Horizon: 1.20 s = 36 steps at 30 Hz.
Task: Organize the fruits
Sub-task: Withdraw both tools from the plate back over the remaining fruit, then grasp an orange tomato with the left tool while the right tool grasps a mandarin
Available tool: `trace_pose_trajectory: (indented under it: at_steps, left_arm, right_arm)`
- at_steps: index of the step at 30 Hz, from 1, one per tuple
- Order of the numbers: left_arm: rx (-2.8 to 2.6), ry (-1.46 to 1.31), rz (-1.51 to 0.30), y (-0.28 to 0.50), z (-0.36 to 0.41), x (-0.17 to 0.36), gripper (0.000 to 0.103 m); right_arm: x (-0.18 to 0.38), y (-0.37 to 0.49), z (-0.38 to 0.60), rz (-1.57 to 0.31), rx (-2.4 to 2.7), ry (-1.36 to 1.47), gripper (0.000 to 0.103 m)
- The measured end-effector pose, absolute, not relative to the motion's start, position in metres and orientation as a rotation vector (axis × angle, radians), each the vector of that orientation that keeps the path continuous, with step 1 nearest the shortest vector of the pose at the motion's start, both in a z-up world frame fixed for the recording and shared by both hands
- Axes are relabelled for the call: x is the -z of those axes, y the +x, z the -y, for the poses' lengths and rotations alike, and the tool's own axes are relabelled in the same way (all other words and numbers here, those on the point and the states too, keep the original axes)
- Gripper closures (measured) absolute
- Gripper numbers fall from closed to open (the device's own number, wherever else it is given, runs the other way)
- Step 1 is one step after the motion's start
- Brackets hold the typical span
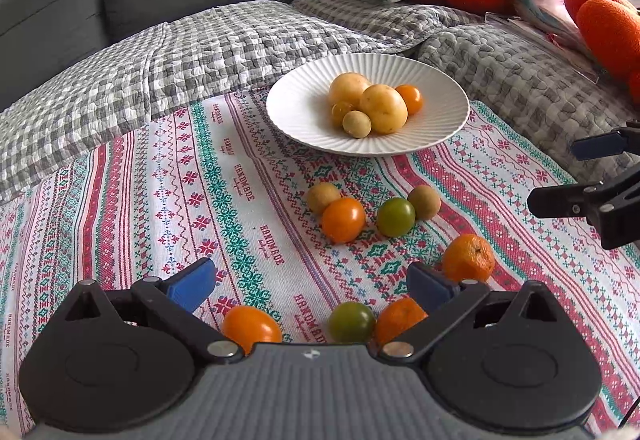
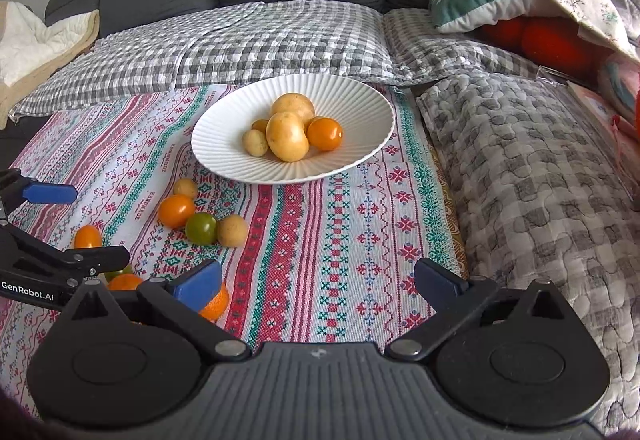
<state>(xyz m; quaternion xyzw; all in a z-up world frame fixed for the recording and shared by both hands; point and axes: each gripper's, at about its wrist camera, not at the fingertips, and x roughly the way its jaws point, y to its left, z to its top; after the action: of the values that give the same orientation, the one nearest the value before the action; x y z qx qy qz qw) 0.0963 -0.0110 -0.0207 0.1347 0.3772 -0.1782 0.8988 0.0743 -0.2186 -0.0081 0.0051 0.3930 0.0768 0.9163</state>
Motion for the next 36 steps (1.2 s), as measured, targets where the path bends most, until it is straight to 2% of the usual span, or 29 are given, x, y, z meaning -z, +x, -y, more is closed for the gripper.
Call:
trace_pose_trajectory:
  at_steps: [13, 17, 21, 36]
  left_arm:
    - [0.321, 0.265, -0.817, 0.105, -0.017, 0.026, 0.006]
    - [0.320, 0.257, -0.836, 0.107, -0.025, 0.028, 0.009]
    - [0.347, 0.270, -0.866, 0.108, -0.029, 0.032, 0.023]
    - [0.381, 0.321, -0.926, 0.110, -0.030, 0.041, 0.053]
  right_arm:
    - [0.023, 0.068, 0.206, -0.830, -0.183, -0.053, 0.001]
    - [0.026, 0.067, 0.199, -0.837, -0.203, -0.071, 0.001]
    - [0.031, 0.066, 0.188, -0.852, -0.227, -0.097, 0.001]
    - [0.044, 0.065, 0.160, -0.892, -0.297, -0.168, 0.001]
